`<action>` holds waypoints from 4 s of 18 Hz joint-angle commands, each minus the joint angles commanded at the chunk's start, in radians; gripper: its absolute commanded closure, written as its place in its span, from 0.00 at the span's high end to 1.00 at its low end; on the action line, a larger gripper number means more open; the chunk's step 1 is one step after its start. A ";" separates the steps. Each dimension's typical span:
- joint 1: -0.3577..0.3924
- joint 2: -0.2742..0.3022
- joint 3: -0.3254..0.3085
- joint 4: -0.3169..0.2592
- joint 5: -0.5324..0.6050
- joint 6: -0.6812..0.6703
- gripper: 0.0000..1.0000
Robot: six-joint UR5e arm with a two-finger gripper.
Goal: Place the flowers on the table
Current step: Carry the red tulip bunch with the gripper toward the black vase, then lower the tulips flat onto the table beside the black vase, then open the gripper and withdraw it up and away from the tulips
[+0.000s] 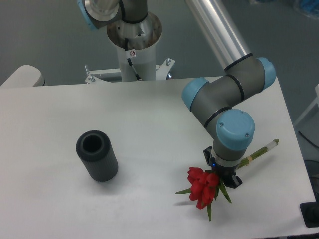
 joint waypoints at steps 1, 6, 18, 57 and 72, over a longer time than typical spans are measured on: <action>0.000 0.002 -0.002 0.000 0.000 0.000 0.06; -0.002 0.049 -0.063 -0.003 -0.002 0.000 0.07; 0.000 0.227 -0.357 0.005 -0.023 0.247 0.08; 0.072 0.012 -0.039 0.012 -0.057 0.285 1.00; 0.055 -0.054 0.035 0.017 -0.054 0.242 1.00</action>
